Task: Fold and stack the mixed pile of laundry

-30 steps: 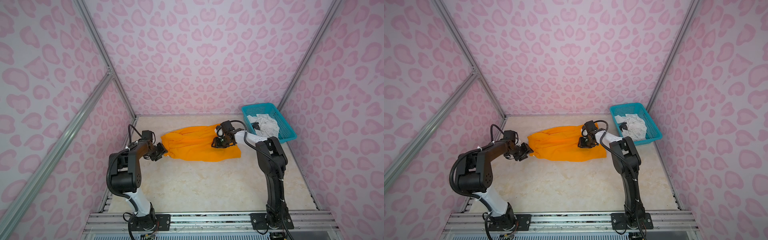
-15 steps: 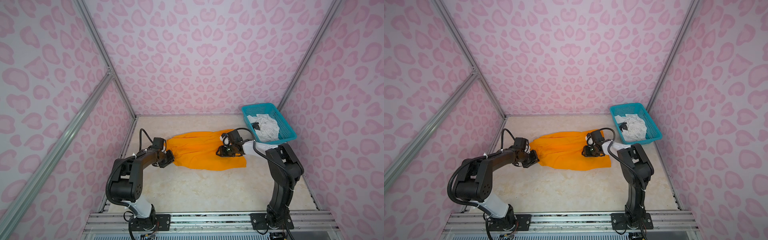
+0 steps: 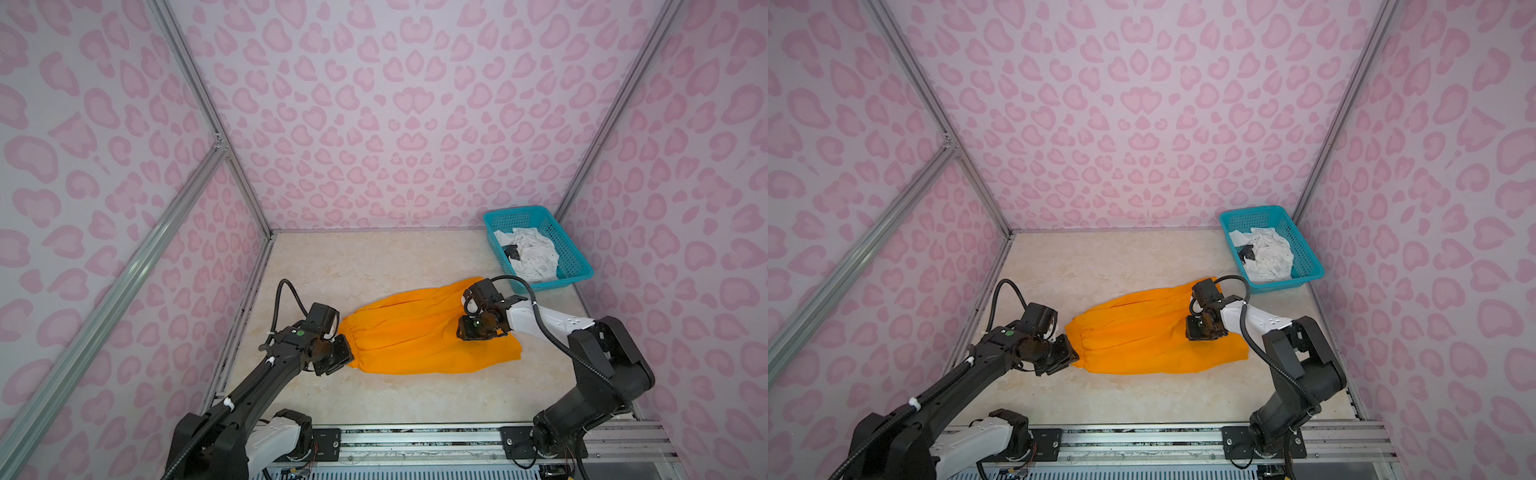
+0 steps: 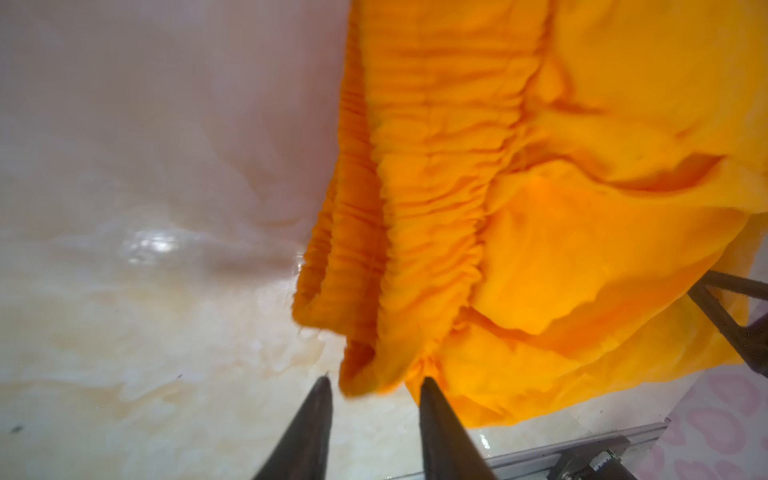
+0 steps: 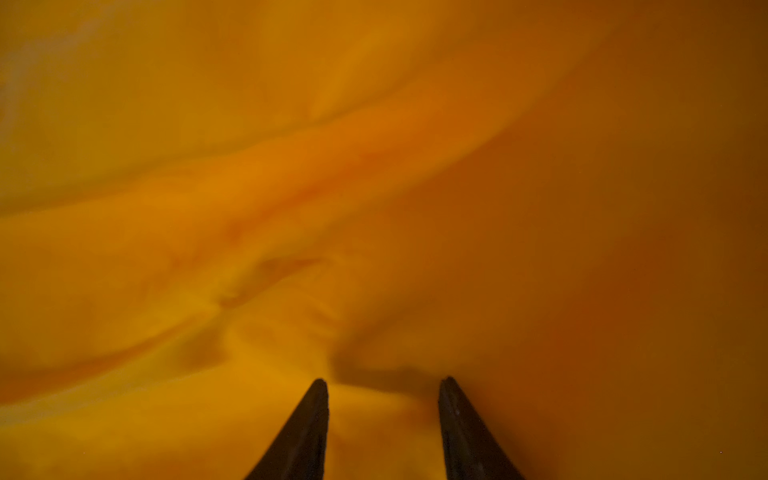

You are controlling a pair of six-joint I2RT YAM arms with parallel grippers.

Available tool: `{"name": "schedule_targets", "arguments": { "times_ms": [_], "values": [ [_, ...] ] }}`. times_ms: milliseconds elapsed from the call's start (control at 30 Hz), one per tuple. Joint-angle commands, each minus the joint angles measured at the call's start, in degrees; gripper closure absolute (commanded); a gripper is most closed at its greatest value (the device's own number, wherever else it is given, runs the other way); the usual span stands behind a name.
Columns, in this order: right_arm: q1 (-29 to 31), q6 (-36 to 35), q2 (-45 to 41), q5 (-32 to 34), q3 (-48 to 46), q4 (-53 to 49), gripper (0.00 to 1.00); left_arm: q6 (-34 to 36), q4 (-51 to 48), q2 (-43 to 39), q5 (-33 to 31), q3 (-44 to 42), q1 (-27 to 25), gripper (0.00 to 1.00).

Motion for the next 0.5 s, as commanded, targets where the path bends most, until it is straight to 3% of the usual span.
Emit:
{"name": "schedule_targets", "arguments": {
  "times_ms": [0,100,233,467],
  "values": [
    [2.5,-4.9,-1.5,3.9,4.9,-6.3,0.5,1.8,-9.4,-1.2,-7.3,4.8,-0.1,0.46],
    [3.8,-8.2,0.4,-0.4,10.1,-6.4,0.48,5.1,-8.7,1.9,-10.5,7.2,0.1,0.45],
    [5.6,-14.6,5.8,-10.6,15.9,-4.3,0.43,8.9,1.5,4.5,-8.9,4.3,0.0,0.41],
    [10.5,-26.2,18.4,-13.9,30.4,-6.9,0.35,12.0,13.1,3.9,-5.1,-1.2,0.1,0.34]
  ]
}}
